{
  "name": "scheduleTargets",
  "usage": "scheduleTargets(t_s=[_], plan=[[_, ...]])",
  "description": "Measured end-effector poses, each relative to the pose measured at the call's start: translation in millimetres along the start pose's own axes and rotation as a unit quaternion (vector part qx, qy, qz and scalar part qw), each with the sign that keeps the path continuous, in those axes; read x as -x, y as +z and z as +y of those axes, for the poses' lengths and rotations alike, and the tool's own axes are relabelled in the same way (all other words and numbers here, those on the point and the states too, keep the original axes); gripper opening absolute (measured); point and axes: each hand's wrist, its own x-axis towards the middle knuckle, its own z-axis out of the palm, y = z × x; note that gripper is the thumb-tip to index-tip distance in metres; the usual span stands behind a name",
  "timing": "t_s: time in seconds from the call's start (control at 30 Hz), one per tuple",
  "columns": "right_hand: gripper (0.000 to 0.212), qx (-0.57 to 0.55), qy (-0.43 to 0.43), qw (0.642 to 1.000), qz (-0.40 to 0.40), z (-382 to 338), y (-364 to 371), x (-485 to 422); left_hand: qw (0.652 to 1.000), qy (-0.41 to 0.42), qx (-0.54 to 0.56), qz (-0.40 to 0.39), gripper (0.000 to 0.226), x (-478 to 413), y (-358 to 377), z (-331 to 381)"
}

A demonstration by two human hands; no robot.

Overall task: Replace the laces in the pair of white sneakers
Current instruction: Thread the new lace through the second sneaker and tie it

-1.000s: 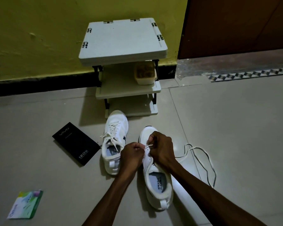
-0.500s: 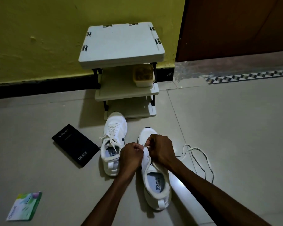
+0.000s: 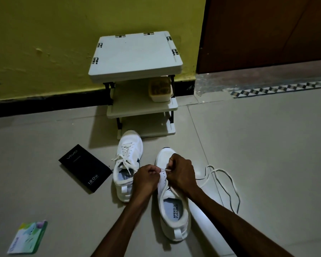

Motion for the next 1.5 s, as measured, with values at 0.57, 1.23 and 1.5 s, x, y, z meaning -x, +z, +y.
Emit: scheduleTargets(t_s=[0.57,1.23,1.5], plan=[[0.03,0.053,0.044,0.997,0.042,-6,0,8,0.979,0.104,-0.164,0.057,0.008,-2,5,12],[0.025,0.144,0.079,0.981,-0.099,-26,-21,27,0.995,0.08,0.01,0.053,0.018,3,-30,46],[0.022,0.097,0.09,0.987,-0.088,-22,-17,25,0.877,0.215,0.429,-0.028,0.011,45,-129,186]])
